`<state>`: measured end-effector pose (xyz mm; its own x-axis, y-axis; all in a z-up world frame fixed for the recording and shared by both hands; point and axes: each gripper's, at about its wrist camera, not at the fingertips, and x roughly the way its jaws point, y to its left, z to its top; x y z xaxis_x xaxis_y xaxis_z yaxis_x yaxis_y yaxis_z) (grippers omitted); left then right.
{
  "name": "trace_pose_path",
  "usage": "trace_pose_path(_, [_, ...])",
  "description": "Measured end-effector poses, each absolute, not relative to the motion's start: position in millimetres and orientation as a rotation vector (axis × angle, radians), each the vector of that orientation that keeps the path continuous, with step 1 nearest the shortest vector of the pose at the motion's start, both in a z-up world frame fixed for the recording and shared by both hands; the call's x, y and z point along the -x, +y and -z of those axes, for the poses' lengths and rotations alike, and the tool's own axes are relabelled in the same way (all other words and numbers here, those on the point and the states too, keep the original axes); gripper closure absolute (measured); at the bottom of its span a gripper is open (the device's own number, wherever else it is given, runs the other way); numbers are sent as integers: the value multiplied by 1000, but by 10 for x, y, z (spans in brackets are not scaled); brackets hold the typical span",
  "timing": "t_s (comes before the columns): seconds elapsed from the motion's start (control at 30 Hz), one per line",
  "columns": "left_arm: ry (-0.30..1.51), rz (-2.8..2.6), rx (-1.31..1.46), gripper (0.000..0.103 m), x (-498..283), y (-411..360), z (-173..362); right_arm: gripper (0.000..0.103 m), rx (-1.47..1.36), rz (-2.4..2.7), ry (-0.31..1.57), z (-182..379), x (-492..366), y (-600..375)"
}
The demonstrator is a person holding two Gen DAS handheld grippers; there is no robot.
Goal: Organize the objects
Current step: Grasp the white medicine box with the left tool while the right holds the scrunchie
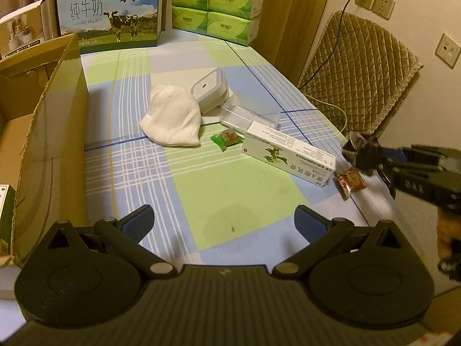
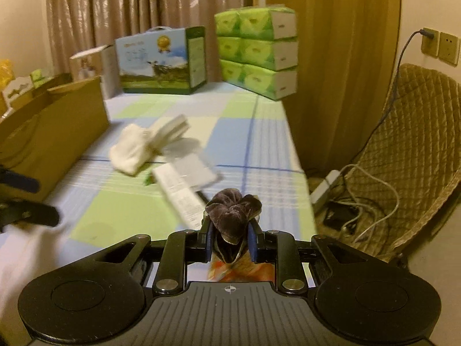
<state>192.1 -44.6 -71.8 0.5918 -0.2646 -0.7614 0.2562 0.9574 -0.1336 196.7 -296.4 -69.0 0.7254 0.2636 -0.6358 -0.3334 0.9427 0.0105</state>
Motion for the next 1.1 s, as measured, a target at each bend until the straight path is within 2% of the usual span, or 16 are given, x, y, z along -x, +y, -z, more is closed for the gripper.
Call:
trace_pose_path(0.27, [882, 302, 19, 1, -2006, -477, 743, 82, 77, -434, 760, 861, -2329, -2881])
trace_pose_path(0.6, [887, 332, 46, 2, -2198, -644, 821, 82, -27, -574, 821, 989, -2225, -2755])
trace_pose_path(0.7, [885, 361, 50, 8, -2325, -786, 854, 82, -24, -527, 807, 966, -2163, -2842])
trace_pose_path(0.8, [881, 385, 47, 19, -2450, -944, 909, 82, -15, -478, 792, 911, -2123, -2911])
trace_pose_path(0.97, [918, 382, -4, 57, -2636, -1152, 1084, 82, 8, -448, 780, 852, -2059, -2959])
trace_pose_path(1.1, [942, 392, -31, 76, -2644, -1138, 1158, 82, 8, -445, 785, 853, -2037, -2958])
